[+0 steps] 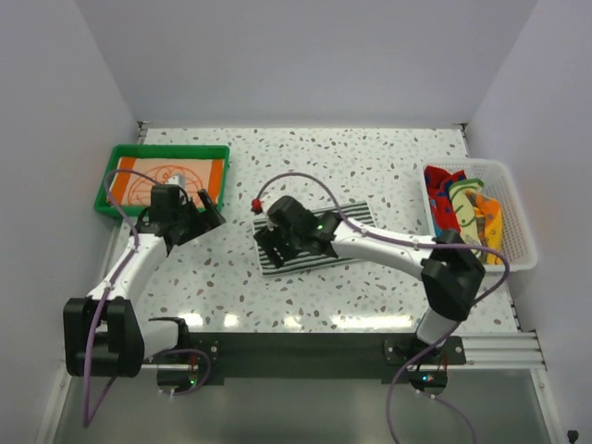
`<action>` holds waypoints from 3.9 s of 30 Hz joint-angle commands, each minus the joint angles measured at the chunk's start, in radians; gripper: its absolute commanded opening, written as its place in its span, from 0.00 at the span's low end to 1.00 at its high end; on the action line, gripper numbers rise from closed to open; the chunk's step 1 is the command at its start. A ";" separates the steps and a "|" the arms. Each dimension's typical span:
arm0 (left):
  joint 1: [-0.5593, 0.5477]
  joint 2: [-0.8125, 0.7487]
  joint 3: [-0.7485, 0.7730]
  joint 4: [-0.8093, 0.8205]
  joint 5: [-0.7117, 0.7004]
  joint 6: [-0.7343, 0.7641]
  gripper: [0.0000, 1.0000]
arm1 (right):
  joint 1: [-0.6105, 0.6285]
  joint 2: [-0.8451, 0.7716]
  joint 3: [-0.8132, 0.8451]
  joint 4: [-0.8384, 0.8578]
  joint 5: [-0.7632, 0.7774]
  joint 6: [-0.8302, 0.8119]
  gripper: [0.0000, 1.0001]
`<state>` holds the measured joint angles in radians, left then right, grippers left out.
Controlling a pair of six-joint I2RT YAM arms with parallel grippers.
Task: Fold and stack the towels
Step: Neatly place the folded towel into the bin
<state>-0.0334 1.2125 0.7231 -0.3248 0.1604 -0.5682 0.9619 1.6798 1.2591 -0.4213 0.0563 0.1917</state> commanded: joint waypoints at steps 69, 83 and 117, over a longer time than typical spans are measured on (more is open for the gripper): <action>-0.209 0.039 -0.347 0.690 0.195 -0.565 1.00 | 0.072 0.077 -0.055 0.283 0.008 0.094 0.00; -0.263 0.203 -0.321 0.741 0.186 -0.587 1.00 | 0.070 0.072 -0.061 0.302 -0.003 0.098 0.00; -0.255 0.288 0.148 0.211 -0.027 -0.129 0.00 | 0.011 -0.083 -0.153 0.236 0.002 0.046 0.99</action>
<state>-0.3298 1.4975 0.7078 0.0769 0.2188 -0.8894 1.0107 1.6989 1.1297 -0.1513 0.0521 0.2680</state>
